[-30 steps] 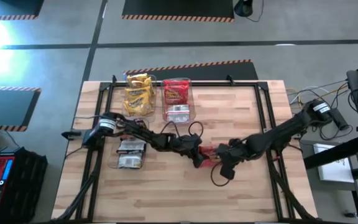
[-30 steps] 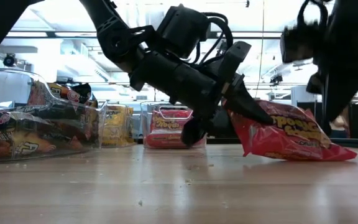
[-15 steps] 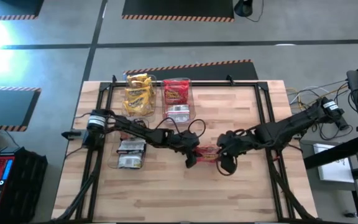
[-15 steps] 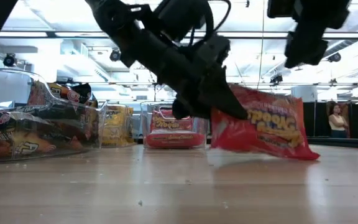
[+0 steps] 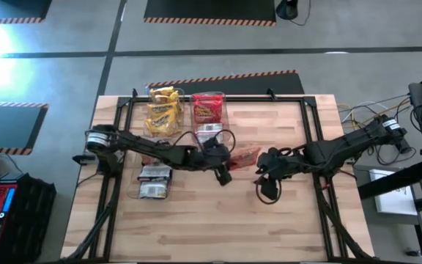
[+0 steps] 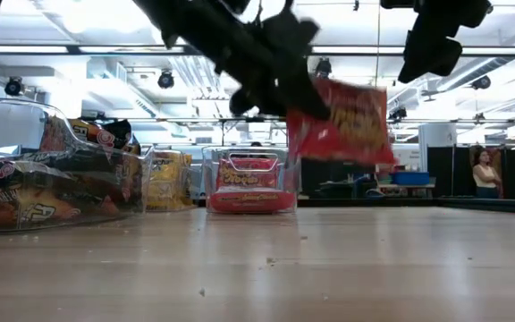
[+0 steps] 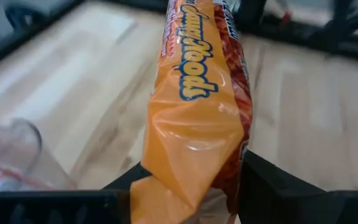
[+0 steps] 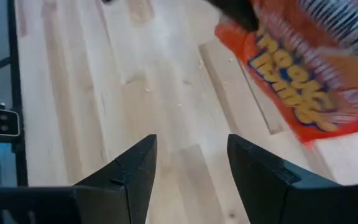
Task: Sort Maruchan noodles
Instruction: Put the orange noodle pack into the top right transparent bin
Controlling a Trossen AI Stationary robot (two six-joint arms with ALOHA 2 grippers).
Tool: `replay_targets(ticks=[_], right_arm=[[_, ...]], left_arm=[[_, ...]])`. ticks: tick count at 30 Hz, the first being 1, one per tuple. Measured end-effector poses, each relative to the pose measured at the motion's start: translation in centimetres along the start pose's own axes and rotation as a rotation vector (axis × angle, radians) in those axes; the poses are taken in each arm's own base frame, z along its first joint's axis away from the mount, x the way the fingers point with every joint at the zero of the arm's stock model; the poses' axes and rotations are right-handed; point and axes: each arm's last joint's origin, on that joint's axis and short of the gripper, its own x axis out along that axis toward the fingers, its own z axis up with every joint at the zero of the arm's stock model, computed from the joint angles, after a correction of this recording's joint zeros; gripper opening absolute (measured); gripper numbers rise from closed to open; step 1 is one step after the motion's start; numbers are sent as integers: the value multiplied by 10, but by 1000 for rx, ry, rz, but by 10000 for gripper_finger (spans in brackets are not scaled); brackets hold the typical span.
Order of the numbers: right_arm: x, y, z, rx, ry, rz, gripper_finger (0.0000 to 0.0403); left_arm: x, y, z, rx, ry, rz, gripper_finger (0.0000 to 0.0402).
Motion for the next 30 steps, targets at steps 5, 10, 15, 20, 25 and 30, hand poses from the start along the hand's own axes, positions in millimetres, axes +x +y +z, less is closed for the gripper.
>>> replay_targets(ticks=[5, 10, 15, 20, 25, 30], right_arm=[[1, 1, 0, -35, -17, -4, 187], [0, 4, 6, -115, -130, -65, 183], [2, 7, 16, -255, -321, -115, 183], [2, 10, 32, -392, -522, -102, 182], [3, -5, 48, -430, -660, -133, 181], [2, -33, 71, -395, -797, 16, 184]], left_arm=[[-23, 4, 26, 60, -136, 81, 116], [-57, 14, 58, 107, -309, 286, 116], [-84, 22, 63, 101, -445, 289, 116], [-104, 35, 41, 25, -590, 265, 116], [-122, 50, 12, -8, -814, 272, 116], [-131, 60, -10, -2, -962, 219, 116]])
